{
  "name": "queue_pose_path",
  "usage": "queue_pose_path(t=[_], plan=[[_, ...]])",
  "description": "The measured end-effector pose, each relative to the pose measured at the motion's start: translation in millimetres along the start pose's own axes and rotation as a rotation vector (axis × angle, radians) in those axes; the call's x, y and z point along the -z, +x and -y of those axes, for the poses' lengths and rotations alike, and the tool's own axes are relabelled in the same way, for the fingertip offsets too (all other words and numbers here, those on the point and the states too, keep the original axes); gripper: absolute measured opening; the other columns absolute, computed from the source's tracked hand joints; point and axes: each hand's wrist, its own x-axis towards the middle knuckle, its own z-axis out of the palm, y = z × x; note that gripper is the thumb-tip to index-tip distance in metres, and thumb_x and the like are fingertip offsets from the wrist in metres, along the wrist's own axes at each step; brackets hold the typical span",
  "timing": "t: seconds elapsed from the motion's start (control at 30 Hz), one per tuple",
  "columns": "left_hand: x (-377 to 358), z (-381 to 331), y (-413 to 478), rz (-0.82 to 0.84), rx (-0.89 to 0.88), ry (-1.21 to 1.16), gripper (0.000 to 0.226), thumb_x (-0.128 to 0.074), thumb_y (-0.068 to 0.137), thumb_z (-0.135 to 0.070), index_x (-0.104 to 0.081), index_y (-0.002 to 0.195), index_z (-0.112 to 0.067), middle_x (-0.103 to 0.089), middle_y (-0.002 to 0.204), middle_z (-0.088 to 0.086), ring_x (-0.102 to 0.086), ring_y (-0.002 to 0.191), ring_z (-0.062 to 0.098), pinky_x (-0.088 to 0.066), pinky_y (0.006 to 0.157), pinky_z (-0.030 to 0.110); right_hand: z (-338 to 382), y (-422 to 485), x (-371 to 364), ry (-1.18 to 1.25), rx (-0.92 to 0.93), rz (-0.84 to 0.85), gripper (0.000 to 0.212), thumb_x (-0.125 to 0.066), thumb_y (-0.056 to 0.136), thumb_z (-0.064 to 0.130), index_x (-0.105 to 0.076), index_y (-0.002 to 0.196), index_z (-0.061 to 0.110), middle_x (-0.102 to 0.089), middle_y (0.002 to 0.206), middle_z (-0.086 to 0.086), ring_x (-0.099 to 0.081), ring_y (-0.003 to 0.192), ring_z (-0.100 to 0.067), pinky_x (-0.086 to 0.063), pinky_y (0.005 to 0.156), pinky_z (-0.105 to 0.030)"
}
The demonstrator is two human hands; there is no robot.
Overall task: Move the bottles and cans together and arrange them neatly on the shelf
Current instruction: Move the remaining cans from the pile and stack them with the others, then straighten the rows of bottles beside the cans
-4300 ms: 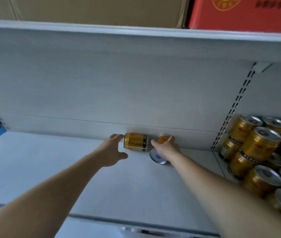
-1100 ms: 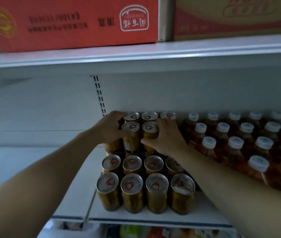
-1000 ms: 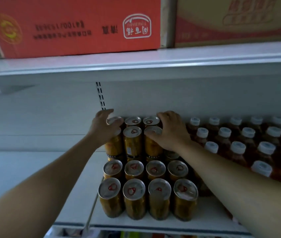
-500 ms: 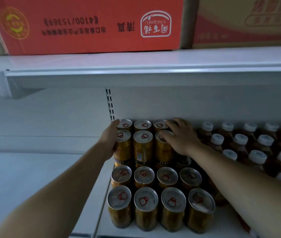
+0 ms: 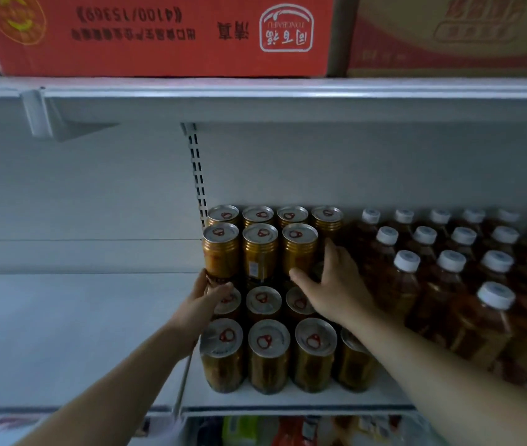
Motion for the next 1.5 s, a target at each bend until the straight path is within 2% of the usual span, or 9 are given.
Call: queue_pose_path(t=[0.2, 0.4, 0.5, 0.6, 0.67, 0.73, 0.83, 1.27, 1.5], plan=[[-6.0, 3.6, 2.7, -0.020, -0.031, 0.079, 0.063, -0.068, 0.082, -0.013, -0.038, 0.123, -0.050, -0.067, 0.105, -0.001, -0.070, 0.082, 0.012, -0.055, 0.057, 0.024, -3.3, -9.6, -11.2, -0.257, -0.050, 0.196, 0.109, -0.042, 0.072, 0.085, -0.015, 0.152, 0.016, -0.010, 0.160, -0.012, -0.009, 0.145, -0.033, -0.016, 0.114, -0.044], [-6.1, 1.5, 1.9, -0.020, -0.038, 0.065, 0.065, -0.064, 0.084, -0.009, -0.037, 0.133, -0.042, -0.068, 0.100, -0.002, -0.070, 0.077, 0.012, -0.054, 0.055, 0.023, 8.4, -6.3, -14.5, -0.241, -0.157, 0.238, 0.108, -0.045, 0.071, 0.085, -0.018, 0.151, 0.017, -0.011, 0.160, -0.013, -0.005, 0.146, -0.037, -0.021, 0.114, -0.049], [-10.3, -2.7, -7.6, -0.086, 0.013, 0.092, 0.077, -0.065, 0.086, -0.023, -0.018, 0.146, -0.035, -0.055, 0.111, -0.011, -0.063, 0.092, 0.010, -0.052, 0.066, 0.024, 1.5, -9.5, -5.9, -0.251, -0.077, 0.269, 0.103, -0.044, 0.074, 0.083, -0.021, 0.151, 0.018, -0.013, 0.161, -0.010, -0.006, 0.146, -0.035, -0.018, 0.116, -0.048], [-14.5, 3.8, -24.0, -0.202, -0.139, 0.429, 0.071, -0.066, 0.082, -0.037, -0.025, 0.139, -0.040, -0.038, 0.133, -0.005, -0.044, 0.124, 0.025, -0.046, 0.087, 0.032, -9.7, -18.7, 2.8, -0.343, 0.011, 0.302, 0.102, -0.035, 0.070, 0.089, -0.020, 0.151, 0.030, -0.009, 0.162, -0.003, -0.006, 0.147, -0.031, -0.012, 0.116, -0.049], [-17.2, 7.8, -39.4, -0.154, -0.278, 0.770, 0.080, -0.060, 0.070, -0.062, -0.027, 0.140, -0.040, -0.023, 0.147, -0.009, -0.030, 0.133, 0.026, -0.039, 0.102, 0.043, -16.1, -27.6, 4.9, -0.368, 0.042, 0.365, 0.107, -0.026, 0.061, 0.096, -0.012, 0.151, 0.040, -0.001, 0.163, 0.003, 0.000, 0.147, -0.030, -0.006, 0.116, -0.051], [-21.3, 12.4, -47.2, -0.068, -0.312, 1.123, 0.103, -0.042, 0.057, -0.086, -0.015, 0.145, -0.039, -0.007, 0.154, -0.016, -0.008, 0.142, 0.023, -0.025, 0.111, 0.048, -19.8, -35.2, 4.6, -0.384, 0.064, 0.433, 0.109, -0.021, 0.057, 0.098, -0.004, 0.150, 0.045, 0.007, 0.162, 0.006, 0.009, 0.147, -0.029, -0.004, 0.116, -0.052], [-25.1, 17.4, -44.8, -0.034, -0.253, 1.392, 0.116, -0.036, 0.055, -0.092, 0.003, 0.148, -0.036, 0.010, 0.158, -0.010, 0.015, 0.143, 0.028, -0.014, 0.114, 0.052, -20.3, -40.1, 3.5, -0.380, 0.071, 0.456, 0.104, -0.024, 0.062, 0.096, -0.001, 0.151, 0.045, 0.012, 0.162, 0.008, 0.016, 0.146, -0.029, -0.006, 0.115, -0.054], [1.1, 12.4, -42.1, 0.095, -0.332, 1.346, 0.111, -0.042, 0.063, -0.086, 0.001, 0.150, -0.032, 0.008, 0.158, -0.011, 0.015, 0.144, 0.021, -0.007, 0.119, 0.043, -5.9, -40.1, -19.6, -0.413, -0.022, 0.395, 0.109, -0.014, 0.062, 0.096, -0.002, 0.152, 0.037, 0.009, 0.163, 0.002, 0.017, 0.145, -0.034, 0.000, 0.111, -0.062], [-9.6, 12.8, -39.5, 0.009, -0.379, 1.269, 0.111, -0.054, 0.063, -0.079, -0.011, 0.151, -0.026, -0.005, 0.159, -0.007, 0.006, 0.145, 0.020, -0.001, 0.114, 0.032, -7.0, -34.4, -18.6, -0.415, 0.032, 0.313, 0.102, -0.012, 0.061, 0.094, -0.016, 0.147, 0.040, -0.010, 0.161, 0.000, 0.002, 0.147, -0.031, 0.003, 0.111, -0.062]])
